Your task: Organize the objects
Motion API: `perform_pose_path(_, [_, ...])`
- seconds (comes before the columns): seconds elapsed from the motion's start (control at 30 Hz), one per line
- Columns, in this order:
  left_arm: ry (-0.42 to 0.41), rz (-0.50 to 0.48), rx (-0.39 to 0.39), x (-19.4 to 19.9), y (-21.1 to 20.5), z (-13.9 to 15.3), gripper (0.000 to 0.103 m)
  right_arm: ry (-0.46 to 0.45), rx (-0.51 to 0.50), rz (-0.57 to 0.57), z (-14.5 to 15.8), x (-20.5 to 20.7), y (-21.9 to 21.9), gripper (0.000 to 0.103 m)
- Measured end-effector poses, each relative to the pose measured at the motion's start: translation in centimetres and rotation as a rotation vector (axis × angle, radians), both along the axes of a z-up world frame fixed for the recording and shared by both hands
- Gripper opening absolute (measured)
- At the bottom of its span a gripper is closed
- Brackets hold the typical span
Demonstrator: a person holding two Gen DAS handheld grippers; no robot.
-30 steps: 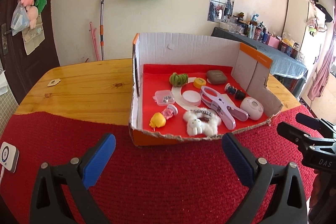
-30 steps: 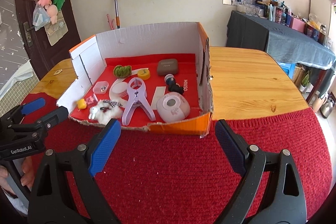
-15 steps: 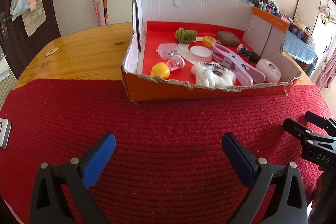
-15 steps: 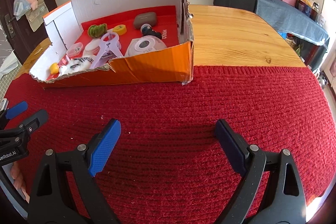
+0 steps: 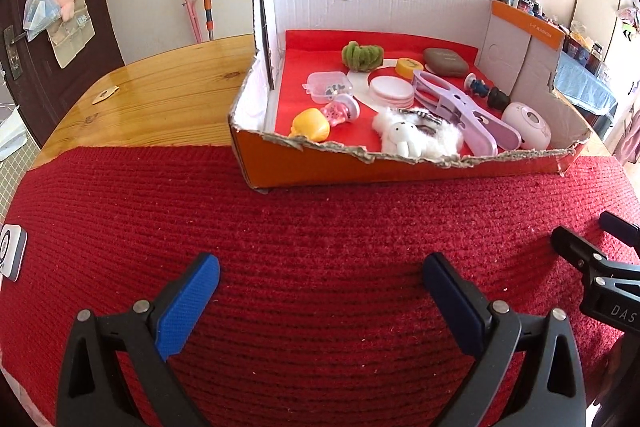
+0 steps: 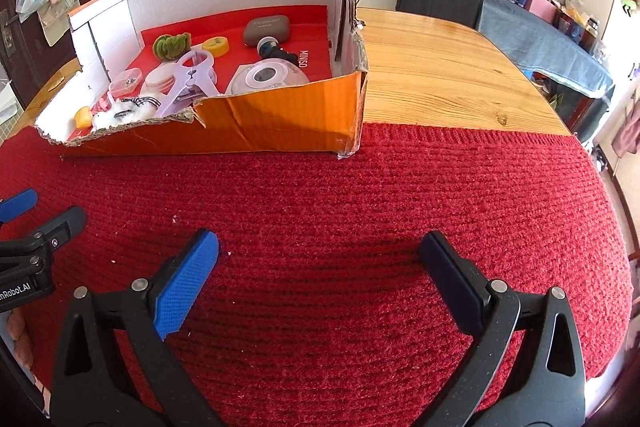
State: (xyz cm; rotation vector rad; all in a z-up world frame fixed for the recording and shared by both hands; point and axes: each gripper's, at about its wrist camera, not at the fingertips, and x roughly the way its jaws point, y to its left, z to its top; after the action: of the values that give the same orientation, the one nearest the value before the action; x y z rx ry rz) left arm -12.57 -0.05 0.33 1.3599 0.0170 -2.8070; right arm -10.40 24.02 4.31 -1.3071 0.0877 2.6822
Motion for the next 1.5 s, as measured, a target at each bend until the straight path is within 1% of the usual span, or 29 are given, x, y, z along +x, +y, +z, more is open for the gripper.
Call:
perform_pose_path(0.47, [-0.003,0.041,-0.01,0.0,0.5,0.04,0.103,-0.01,0.02,-0.033,0.15,0.06,-0.54,0.103])
perform_pose_path(0.87, [0.008,0.047,-0.023,0.06,0.67,-0.01,0.103,0.0,0.033,-0.033,0.1,0.0,-0.79,0.103])
perform_pose_path(1.5, [0.009,0.053,-0.027,0.12,0.67,0.06,0.103,-0.001,0.023,-0.034,0.11,-0.09,-0.67,0.103])
